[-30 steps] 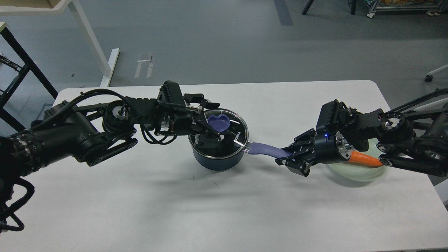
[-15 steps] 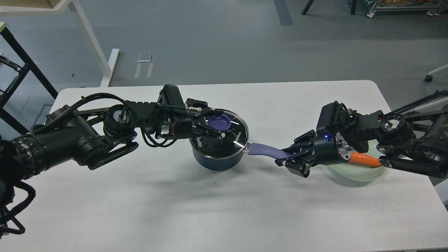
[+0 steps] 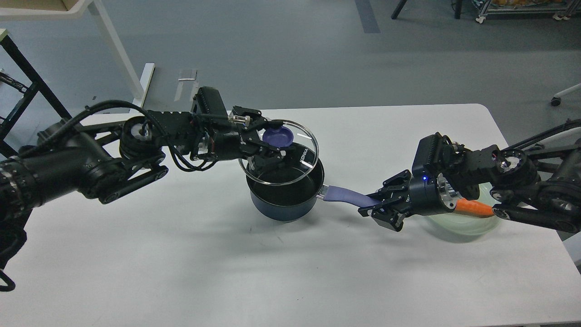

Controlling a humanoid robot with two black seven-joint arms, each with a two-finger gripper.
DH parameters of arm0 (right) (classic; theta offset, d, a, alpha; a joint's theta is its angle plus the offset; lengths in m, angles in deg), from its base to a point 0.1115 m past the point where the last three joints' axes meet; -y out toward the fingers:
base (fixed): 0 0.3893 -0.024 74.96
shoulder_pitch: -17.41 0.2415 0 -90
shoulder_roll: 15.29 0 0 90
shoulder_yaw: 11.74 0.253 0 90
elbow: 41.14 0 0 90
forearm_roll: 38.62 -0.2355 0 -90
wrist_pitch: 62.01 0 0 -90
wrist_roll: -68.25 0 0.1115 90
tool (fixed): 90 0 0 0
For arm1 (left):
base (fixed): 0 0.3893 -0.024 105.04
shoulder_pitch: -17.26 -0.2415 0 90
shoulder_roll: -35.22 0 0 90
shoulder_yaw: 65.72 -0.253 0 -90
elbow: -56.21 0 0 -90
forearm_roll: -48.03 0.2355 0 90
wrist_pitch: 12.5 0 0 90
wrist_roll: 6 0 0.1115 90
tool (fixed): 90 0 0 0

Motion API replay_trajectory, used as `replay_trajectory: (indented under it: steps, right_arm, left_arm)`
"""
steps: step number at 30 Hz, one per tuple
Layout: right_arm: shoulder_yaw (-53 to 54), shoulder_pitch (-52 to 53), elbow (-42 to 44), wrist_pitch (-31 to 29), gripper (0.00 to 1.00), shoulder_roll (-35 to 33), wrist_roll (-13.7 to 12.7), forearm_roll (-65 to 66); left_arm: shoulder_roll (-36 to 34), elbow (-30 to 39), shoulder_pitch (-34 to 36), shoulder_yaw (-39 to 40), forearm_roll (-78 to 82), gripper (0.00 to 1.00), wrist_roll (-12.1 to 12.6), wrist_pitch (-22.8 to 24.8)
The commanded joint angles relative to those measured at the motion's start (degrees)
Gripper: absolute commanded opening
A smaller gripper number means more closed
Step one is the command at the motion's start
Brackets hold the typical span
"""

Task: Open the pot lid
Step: 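Grasp the lid knob with the left gripper and lift the lid, then carry the glass lid away from the pan and lower it onto the table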

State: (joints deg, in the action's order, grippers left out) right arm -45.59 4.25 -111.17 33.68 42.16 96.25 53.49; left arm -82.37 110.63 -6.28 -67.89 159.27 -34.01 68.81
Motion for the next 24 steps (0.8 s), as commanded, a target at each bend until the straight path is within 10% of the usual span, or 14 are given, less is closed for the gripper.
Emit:
replay_trajectory:
  steps: [1,11,24]
  right_arm:
    - [0.02,-0.11,-0.01,0.02,0.31,-0.06,0.0,0.0]
    - [0.02,-0.11,-0.01,0.11,0.31,0.21,0.0,-0.08]
    - [0.02,-0.11,-0.01,0.11,0.32,0.12,0.0,-0.08]
  left_arm:
    - [-6.4,1.56,-0.01,-0.04,-0.14,0.38,0.0,-0.19]
    - [-19.78,3.77,-12.12,-0.39,-0.06,0.39,0.0,-7.56]
    - [-20.05,0.34,-21.98,-1.09,-0.23,0.42,0.0,-14.43]
